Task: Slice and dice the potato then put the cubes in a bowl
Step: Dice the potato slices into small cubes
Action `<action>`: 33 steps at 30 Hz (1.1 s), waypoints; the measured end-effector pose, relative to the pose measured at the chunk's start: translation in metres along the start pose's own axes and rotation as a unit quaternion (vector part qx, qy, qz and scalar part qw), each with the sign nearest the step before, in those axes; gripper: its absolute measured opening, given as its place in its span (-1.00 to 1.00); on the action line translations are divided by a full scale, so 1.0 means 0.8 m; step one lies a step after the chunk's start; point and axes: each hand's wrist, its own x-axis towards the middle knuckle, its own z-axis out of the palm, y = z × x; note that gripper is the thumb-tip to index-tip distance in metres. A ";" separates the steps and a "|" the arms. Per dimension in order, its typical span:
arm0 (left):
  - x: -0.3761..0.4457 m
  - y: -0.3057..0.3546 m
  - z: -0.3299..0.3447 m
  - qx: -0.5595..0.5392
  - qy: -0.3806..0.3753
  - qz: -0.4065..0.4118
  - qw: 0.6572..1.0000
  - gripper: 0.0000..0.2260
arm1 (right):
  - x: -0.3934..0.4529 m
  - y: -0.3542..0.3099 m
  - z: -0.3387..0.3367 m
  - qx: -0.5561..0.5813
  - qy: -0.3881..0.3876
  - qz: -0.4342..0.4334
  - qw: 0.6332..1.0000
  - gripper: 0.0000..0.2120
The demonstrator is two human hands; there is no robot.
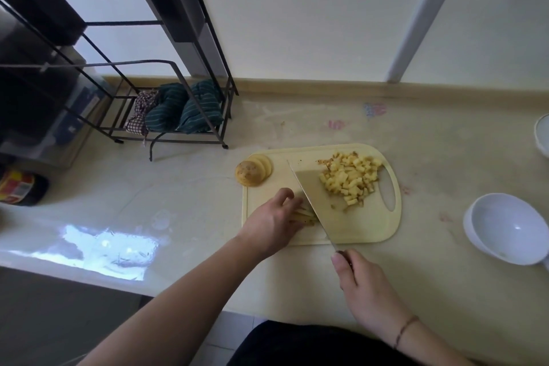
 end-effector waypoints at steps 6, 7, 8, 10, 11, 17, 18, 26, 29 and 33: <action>0.006 -0.001 0.000 0.057 0.002 0.036 0.998 -0.68 | 0.004 0.007 -0.020 0.085 0.022 0.030 0.996 -0.69; 0.006 0.000 0.001 0.055 -0.001 0.039 0.998 -0.69 | 0.004 0.009 -0.023 0.102 0.016 0.041 0.994 -0.66; 0.006 0.001 0.002 0.049 0.000 0.038 0.998 -0.70 | 0.005 0.011 -0.025 0.112 0.009 0.049 0.993 -0.64; 0.006 0.003 0.007 0.035 0.017 0.027 0.999 -0.69 | 0.007 0.012 -0.029 0.111 0.002 0.051 0.993 -0.63; 0.005 0.004 0.009 0.028 0.027 0.021 0.999 -0.68 | 0.008 0.013 -0.031 0.106 0.000 0.048 0.993 -0.63; 0.000 0.002 0.007 0.054 0.115 0.044 0.991 -0.76 | 0.007 0.020 -0.034 0.109 -0.002 0.047 0.993 -0.65; 0.001 -0.002 0.007 0.063 0.122 0.049 0.989 -0.80 | 0.007 0.020 -0.033 0.113 -0.005 0.048 0.992 -0.65; 0.024 -0.003 0.000 -0.019 0.166 -0.036 0.985 -0.94 | 0.010 0.022 -0.033 0.127 -0.017 0.061 0.990 -0.62; 0.029 -0.007 0.002 -0.001 0.162 -0.030 0.986 -0.94 | 0.012 0.022 -0.033 0.134 -0.018 0.068 0.988 -0.62; 0.016 -0.013 0.011 0.057 0.122 0.062 0.989 -0.73 | 0.013 0.022 -0.032 0.127 -0.012 0.060 0.990 -0.63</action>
